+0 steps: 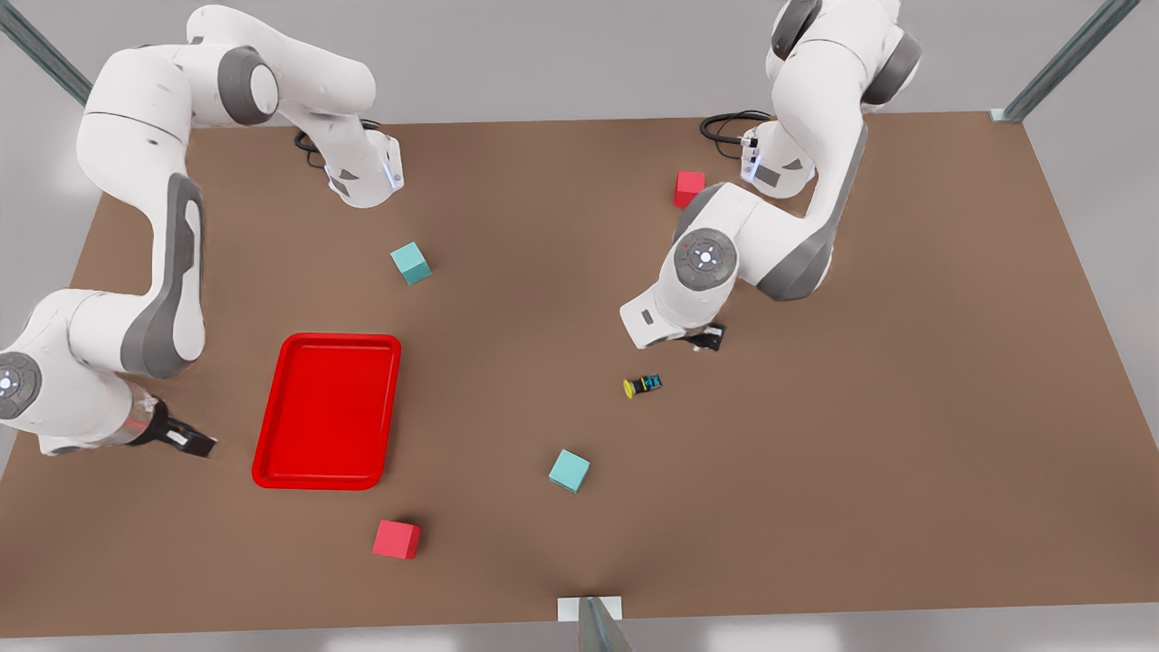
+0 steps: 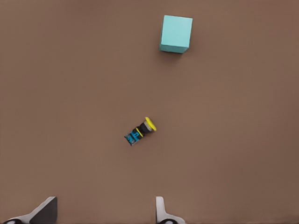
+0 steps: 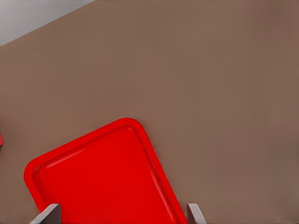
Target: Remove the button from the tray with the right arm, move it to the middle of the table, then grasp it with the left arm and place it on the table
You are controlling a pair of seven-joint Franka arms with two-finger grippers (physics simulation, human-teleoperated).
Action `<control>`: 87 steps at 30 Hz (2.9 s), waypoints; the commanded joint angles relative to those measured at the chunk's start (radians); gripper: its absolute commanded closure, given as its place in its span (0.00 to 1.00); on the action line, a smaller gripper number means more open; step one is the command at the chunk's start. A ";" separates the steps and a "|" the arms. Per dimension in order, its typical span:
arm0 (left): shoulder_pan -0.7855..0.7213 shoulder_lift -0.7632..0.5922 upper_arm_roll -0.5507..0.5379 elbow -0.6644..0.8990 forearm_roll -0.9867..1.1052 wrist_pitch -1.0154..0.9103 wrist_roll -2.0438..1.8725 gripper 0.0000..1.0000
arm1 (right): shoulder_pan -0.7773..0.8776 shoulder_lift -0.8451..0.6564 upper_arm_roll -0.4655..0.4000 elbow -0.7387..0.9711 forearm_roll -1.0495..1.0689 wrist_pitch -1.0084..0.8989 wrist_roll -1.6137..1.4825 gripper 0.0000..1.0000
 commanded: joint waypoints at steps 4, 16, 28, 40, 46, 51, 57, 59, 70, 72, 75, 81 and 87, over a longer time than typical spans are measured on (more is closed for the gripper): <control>-0.070 0.063 -0.006 -0.025 0.200 0.080 0.563 0.00 | -0.097 -0.171 0.154 -0.122 -0.034 -0.082 -0.585 0.00; -0.007 0.224 -0.006 -0.116 0.223 0.573 0.952 0.01 | -0.104 -0.274 0.166 -0.280 -0.058 0.210 -0.508 0.00; 0.197 0.167 -0.209 -0.446 0.240 0.774 1.135 0.01 | -0.129 -0.280 0.169 -0.279 -0.051 0.158 -0.518 0.00; 0.352 0.184 -0.305 -0.576 0.219 0.832 0.996 0.00 | -0.123 -0.410 0.246 -0.263 -0.040 0.026 -0.392 0.00; 0.379 0.181 -0.319 -0.581 0.219 0.822 0.971 0.00 | -0.113 -0.372 0.246 -0.289 -0.054 0.086 -0.400 0.00; 0.381 0.181 -0.324 -0.584 0.219 0.822 0.939 0.00 | -0.113 -0.295 0.246 -0.289 -0.052 0.161 -0.387 0.00; 0.378 0.185 -0.324 -0.582 0.220 0.829 0.939 0.01 | -0.110 -0.272 0.247 -0.308 -0.054 0.190 -0.380 0.00; 0.379 0.185 -0.324 -0.582 0.219 0.829 0.936 0.01 | -0.112 -0.324 0.250 -0.393 -0.054 0.222 -0.361 0.00; 0.372 0.204 -0.324 -0.578 0.220 0.854 0.935 0.16 | -0.113 -0.390 0.252 -0.539 -0.052 0.330 -0.332 0.00; 0.372 0.204 -0.324 -0.576 0.220 0.854 0.935 0.19 | -0.113 -0.390 0.252 -0.539 -0.052 0.330 -0.329 0.00; 0.372 0.204 -0.322 -0.575 0.222 0.854 0.936 0.31 | -0.113 -0.390 0.252 -0.539 -0.051 0.328 -0.329 0.00; 0.367 0.202 -0.324 -0.575 0.228 0.861 0.938 0.49 | -0.113 -0.378 0.252 -0.539 -0.051 0.330 -0.329 0.00; 0.378 0.179 -0.356 -0.575 0.228 0.834 0.939 0.56 | -0.120 -0.352 0.252 -0.524 -0.051 0.330 -0.332 0.00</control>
